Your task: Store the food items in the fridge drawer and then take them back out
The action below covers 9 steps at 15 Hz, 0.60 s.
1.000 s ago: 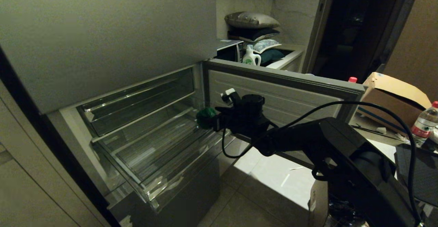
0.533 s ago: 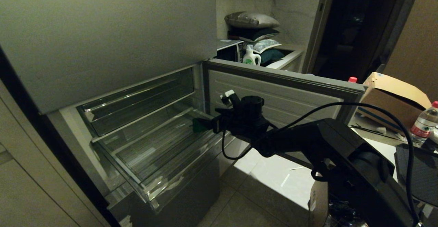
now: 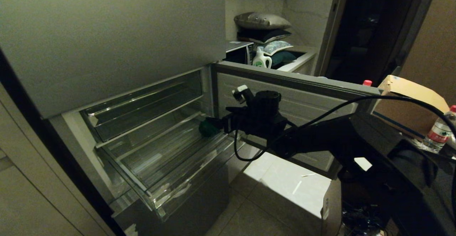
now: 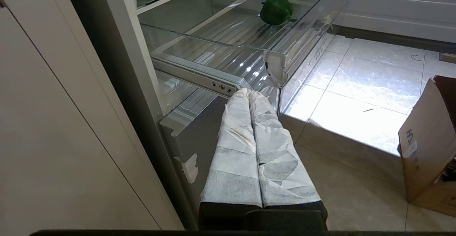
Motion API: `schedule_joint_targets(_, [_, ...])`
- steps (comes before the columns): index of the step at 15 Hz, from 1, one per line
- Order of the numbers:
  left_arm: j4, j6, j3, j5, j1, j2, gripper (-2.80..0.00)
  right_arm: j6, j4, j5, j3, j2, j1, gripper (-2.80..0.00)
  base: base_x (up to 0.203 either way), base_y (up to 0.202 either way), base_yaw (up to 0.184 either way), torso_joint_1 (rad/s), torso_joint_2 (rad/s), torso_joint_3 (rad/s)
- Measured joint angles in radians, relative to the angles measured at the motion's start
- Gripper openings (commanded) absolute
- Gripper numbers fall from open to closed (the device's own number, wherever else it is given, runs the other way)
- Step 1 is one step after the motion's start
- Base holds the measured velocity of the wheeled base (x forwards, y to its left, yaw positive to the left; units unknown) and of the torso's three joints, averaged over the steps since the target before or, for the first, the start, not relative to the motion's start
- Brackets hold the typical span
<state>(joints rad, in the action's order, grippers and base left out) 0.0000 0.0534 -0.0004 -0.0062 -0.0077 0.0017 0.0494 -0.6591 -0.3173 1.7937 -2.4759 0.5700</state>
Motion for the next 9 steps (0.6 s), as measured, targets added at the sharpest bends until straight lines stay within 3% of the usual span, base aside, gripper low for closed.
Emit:
schedule_joint_targets(2, [0.000, 0.000, 0.000, 0.000, 0.000, 0.000, -2.80, 0.001, 0.006, -0.001, -0.136, 0.137, 0.002, 0.00, 0.000, 0.000, 0.000, 0.000, 0.00, 0.000])
schedule_joint_targets(3, [0.000, 0.000, 0.000, 0.000, 0.000, 0.000, -2.80, 0.002, 0.007, 0.000, -0.220, 0.215, 0.002, -2.80, 0.000, 0.000, 0.000, 0.000, 0.00, 0.000])
schedule_joint_targets(7, [0.000, 0.000, 0.000, 0.000, 0.000, 0.000, -2.80, 0.000, 0.005, 0.021, -0.556, 0.583, -0.036, -2.80, 0.000, 0.000, 0.000, 0.000, 0.00, 0.000])
schedule_joint_targets(9, [0.000, 0.000, 0.000, 0.000, 0.000, 0.000, -2.80, 0.001, 0.015, 0.066, -0.679, 0.767, -0.108, -2.80, 0.000, 0.000, 0.000, 0.000, 0.00, 0.000])
